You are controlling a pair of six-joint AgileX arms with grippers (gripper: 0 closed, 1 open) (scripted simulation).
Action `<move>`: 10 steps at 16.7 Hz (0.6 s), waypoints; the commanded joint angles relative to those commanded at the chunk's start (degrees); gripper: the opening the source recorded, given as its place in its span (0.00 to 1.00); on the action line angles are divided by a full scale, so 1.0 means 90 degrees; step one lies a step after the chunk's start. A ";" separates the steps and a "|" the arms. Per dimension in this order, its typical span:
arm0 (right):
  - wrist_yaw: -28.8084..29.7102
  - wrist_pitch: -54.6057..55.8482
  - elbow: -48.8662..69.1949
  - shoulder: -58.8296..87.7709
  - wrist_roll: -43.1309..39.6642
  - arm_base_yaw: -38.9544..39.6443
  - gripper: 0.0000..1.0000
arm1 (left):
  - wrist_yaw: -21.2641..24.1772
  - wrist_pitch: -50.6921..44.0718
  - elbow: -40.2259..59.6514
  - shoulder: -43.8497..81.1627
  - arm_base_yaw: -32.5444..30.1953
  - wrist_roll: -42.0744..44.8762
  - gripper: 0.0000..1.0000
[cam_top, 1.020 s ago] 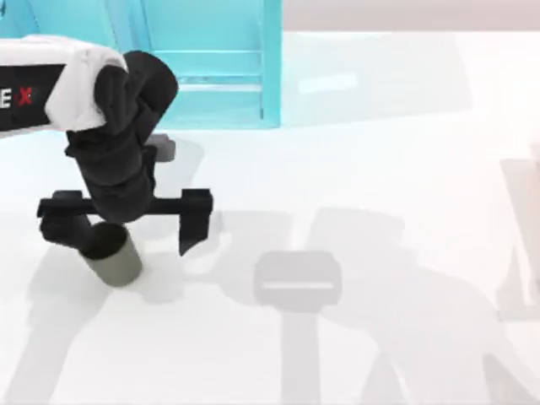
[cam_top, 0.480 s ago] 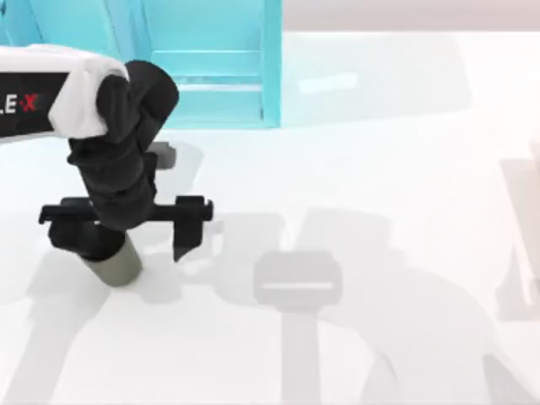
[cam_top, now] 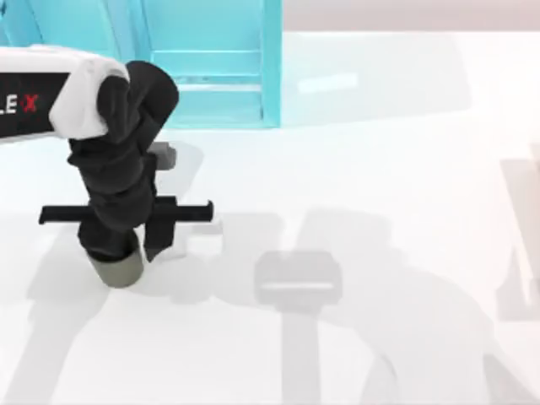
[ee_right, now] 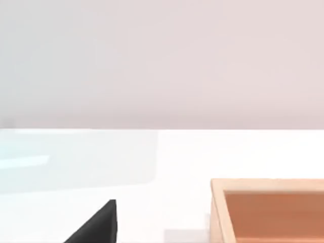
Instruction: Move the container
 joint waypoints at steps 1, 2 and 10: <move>0.0000 0.0000 0.0000 0.0000 0.0000 0.0000 1.00 | 0.0000 0.0000 0.0000 0.0000 0.0000 0.0000 0.02; 0.0000 0.0000 0.0000 0.0000 0.0000 0.0000 1.00 | 0.0000 0.0000 0.0000 0.0000 0.0000 0.0000 0.00; 0.0000 0.0000 0.0000 0.0000 0.0000 0.0000 1.00 | 0.0001 -0.0002 0.0004 -0.0005 0.0001 0.0003 0.00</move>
